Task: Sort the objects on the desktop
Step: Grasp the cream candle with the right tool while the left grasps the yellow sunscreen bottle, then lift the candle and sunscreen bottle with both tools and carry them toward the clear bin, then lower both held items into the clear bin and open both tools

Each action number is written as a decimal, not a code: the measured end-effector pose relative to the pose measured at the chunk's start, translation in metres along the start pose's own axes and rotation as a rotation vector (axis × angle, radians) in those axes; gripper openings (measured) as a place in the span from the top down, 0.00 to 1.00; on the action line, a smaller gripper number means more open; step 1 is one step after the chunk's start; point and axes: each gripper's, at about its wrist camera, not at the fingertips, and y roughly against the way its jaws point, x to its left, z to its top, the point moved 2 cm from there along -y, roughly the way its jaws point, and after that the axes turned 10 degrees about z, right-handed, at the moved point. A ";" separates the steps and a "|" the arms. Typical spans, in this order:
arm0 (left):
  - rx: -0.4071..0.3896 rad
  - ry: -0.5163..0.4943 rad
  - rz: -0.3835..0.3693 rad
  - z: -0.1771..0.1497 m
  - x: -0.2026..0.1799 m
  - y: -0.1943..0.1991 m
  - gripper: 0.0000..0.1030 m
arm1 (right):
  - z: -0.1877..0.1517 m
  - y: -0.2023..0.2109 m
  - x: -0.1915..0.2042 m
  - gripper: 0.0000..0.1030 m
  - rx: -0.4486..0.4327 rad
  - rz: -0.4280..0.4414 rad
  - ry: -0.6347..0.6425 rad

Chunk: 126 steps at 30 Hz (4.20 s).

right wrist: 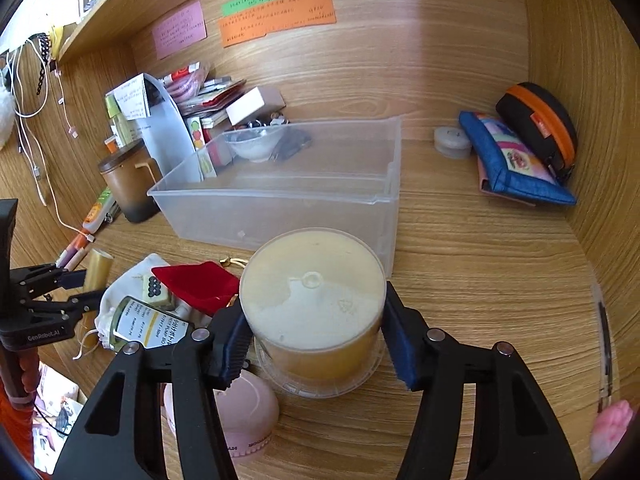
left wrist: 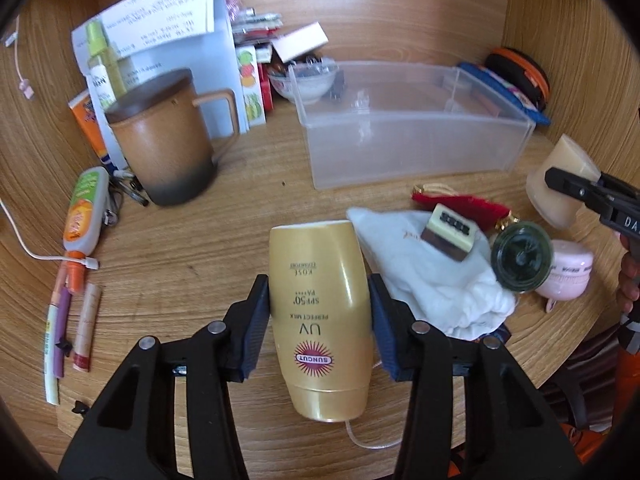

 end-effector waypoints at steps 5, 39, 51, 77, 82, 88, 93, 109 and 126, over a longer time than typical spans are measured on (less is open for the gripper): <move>-0.037 0.026 0.005 0.007 0.007 0.011 0.57 | 0.003 0.006 0.005 0.47 -0.013 -0.004 0.015; -0.136 0.065 -0.021 0.034 0.007 0.038 0.75 | 0.027 0.028 0.024 0.47 -0.068 -0.005 0.094; -0.181 0.061 -0.079 0.077 0.008 0.055 0.75 | 0.058 0.034 0.034 0.47 -0.096 -0.003 0.161; -0.147 -0.001 -0.144 0.163 -0.017 0.008 0.75 | 0.125 -0.021 0.028 0.47 -0.060 0.030 0.217; -0.109 -0.013 -0.140 0.171 -0.020 -0.017 0.75 | 0.134 -0.048 0.021 0.47 -0.011 0.034 0.217; -0.063 -0.041 -0.114 0.176 -0.027 -0.047 0.75 | 0.139 -0.085 0.009 0.47 0.073 0.039 0.216; -0.039 -0.054 -0.119 0.179 -0.031 -0.064 0.75 | 0.139 -0.111 0.003 0.47 0.145 0.055 0.217; 0.027 -0.072 -0.113 0.186 -0.043 -0.104 0.75 | 0.131 -0.161 0.007 0.47 0.341 0.039 0.285; 0.018 -0.071 -0.112 0.190 -0.046 -0.108 0.75 | 0.130 -0.168 0.011 0.46 0.409 0.030 0.299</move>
